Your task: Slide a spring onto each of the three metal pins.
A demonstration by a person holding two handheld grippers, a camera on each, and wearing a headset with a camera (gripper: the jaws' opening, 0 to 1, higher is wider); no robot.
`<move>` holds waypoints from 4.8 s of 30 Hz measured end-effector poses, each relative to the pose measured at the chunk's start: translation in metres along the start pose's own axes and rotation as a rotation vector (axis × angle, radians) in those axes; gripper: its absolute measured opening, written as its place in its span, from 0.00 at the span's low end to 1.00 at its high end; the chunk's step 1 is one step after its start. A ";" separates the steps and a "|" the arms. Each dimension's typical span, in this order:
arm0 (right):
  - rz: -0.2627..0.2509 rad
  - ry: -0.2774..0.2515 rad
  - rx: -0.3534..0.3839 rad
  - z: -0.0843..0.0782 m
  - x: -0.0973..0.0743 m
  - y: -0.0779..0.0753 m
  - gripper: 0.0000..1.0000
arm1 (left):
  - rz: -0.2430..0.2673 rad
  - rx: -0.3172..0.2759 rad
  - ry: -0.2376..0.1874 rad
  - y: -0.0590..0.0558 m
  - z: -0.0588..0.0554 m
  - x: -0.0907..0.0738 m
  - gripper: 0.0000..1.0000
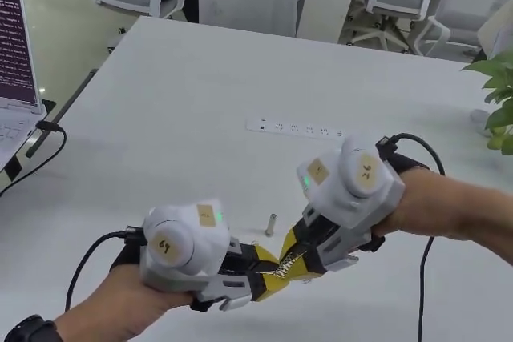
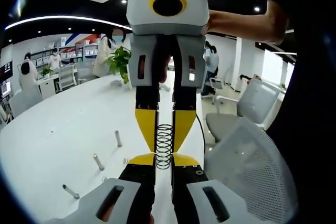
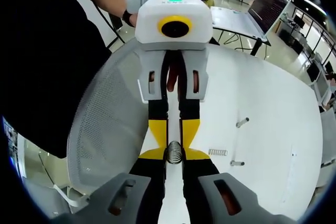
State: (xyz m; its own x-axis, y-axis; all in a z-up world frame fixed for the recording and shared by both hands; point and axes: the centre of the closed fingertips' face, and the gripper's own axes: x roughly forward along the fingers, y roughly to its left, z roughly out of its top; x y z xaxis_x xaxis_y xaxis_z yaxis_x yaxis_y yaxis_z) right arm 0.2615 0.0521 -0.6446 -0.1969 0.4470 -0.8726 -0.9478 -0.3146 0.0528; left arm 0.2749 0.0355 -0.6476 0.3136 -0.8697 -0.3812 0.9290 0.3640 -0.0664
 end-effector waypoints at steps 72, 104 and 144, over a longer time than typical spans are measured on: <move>-0.083 0.043 0.166 -0.021 0.051 -0.115 0.08 | 0.506 -0.310 0.025 0.068 -0.100 -0.149 0.49; -0.119 0.055 0.120 0.007 0.080 -0.183 0.08 | 0.533 -0.348 0.001 0.071 -0.103 -0.152 0.49; -0.083 0.151 0.047 0.005 0.111 -0.194 0.08 | 0.560 -0.386 -0.015 0.070 -0.106 -0.163 0.51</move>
State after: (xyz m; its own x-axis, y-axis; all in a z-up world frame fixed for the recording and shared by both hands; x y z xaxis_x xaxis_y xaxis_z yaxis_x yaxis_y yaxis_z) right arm 0.4226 0.1672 -0.7493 -0.0806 0.3381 -0.9377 -0.9705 -0.2410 -0.0034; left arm 0.2679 0.2379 -0.6878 0.7320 -0.5190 -0.4414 0.4901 0.8511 -0.1881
